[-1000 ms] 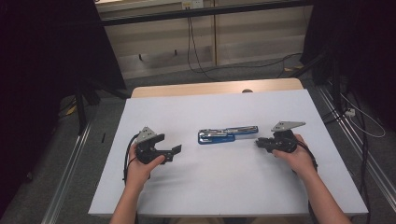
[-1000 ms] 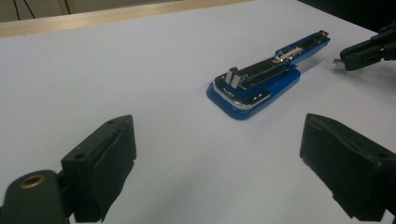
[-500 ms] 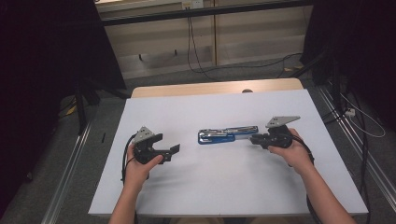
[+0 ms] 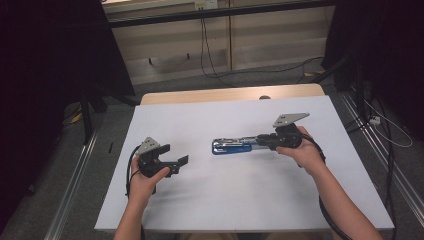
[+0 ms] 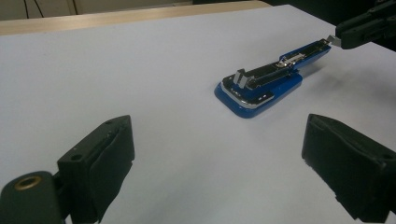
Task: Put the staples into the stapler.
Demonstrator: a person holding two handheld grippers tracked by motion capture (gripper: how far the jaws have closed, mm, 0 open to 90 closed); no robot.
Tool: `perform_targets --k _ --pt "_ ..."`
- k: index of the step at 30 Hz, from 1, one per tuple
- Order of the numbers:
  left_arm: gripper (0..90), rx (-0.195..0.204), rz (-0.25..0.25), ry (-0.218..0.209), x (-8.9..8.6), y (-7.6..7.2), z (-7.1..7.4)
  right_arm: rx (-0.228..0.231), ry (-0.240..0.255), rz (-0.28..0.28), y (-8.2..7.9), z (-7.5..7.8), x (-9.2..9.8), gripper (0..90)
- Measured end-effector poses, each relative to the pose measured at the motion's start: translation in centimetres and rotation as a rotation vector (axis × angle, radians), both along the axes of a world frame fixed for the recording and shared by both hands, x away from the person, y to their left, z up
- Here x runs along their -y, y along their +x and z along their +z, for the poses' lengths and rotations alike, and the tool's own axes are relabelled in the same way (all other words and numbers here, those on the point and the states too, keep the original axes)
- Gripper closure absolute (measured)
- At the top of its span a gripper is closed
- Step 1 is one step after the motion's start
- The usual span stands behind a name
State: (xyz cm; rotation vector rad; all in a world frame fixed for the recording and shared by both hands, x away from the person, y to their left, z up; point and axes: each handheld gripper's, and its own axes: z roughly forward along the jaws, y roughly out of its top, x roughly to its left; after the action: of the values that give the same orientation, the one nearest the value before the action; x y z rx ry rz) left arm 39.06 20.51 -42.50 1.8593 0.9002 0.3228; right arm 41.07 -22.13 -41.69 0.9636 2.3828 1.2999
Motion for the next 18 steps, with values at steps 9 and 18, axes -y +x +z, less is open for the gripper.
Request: perform_targets --k 9,18 --pt "9.4 -0.008 0.01 0.015 -0.4 -0.3 -0.3 0.022 -0.006 0.042 0.9 0.6 -1.2 79.1" --pt "9.5 -0.014 0.001 0.006 -0.3 -0.3 -0.3 0.028 -0.003 0.07 1.7 0.8 -2.2 79.1"
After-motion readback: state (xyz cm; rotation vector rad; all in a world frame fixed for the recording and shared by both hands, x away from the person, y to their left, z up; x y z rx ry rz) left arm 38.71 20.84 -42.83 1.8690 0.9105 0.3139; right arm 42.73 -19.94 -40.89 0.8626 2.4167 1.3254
